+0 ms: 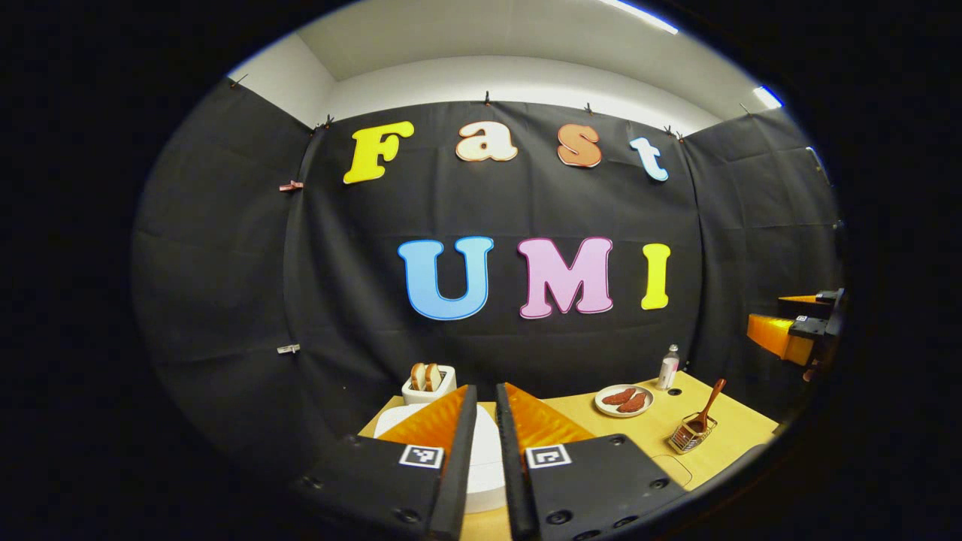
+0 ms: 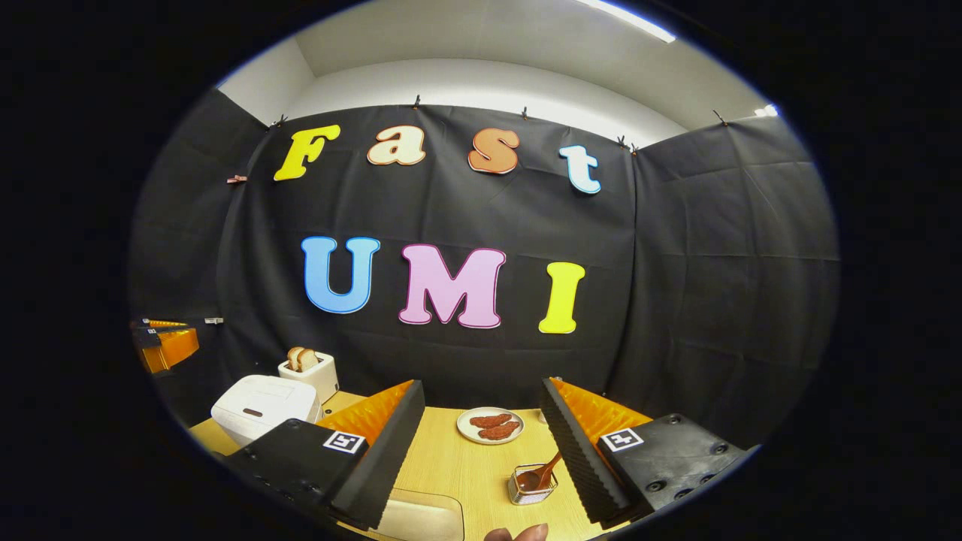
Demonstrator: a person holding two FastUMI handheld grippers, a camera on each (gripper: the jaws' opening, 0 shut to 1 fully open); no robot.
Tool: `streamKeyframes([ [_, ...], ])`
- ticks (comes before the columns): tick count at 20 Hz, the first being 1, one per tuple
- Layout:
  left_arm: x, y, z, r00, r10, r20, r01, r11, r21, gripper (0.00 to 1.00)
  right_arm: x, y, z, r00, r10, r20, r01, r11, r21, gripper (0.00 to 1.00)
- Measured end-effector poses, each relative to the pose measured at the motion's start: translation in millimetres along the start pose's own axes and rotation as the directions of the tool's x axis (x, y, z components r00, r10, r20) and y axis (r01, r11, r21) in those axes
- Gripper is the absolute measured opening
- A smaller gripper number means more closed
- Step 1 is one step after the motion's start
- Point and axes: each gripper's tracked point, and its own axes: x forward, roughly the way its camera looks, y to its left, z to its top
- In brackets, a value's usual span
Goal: Close the left gripper, press the button to open the rice cooker; take a wooden spoon from the chopstick holder with the right hand, scoop a spoonful of rice and pour it into the rice cooker, then put the wooden spoon back into the chopstick holder.
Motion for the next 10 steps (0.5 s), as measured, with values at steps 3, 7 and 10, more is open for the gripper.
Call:
streamKeyframes([
  [3,4,6,-16,0.999,0.013,-0.034,-0.015,0.999,-0.043,0.07,0,0,-1,1.000,0.004,-0.002,-0.004,1.000,0.001,0.98],
  [7,28,27,-56,0.988,0.015,-0.154,-0.024,0.998,-0.057,0.06,-2,-2,-4,1.000,0.003,-0.004,-0.003,1.000,-0.004,0.98],
  [10,49,42,-88,0.970,0.011,-0.245,-0.036,0.994,-0.100,0.06,-3,-7,-6,1.000,-0.004,-0.012,0.004,1.000,-0.016,0.98],
])
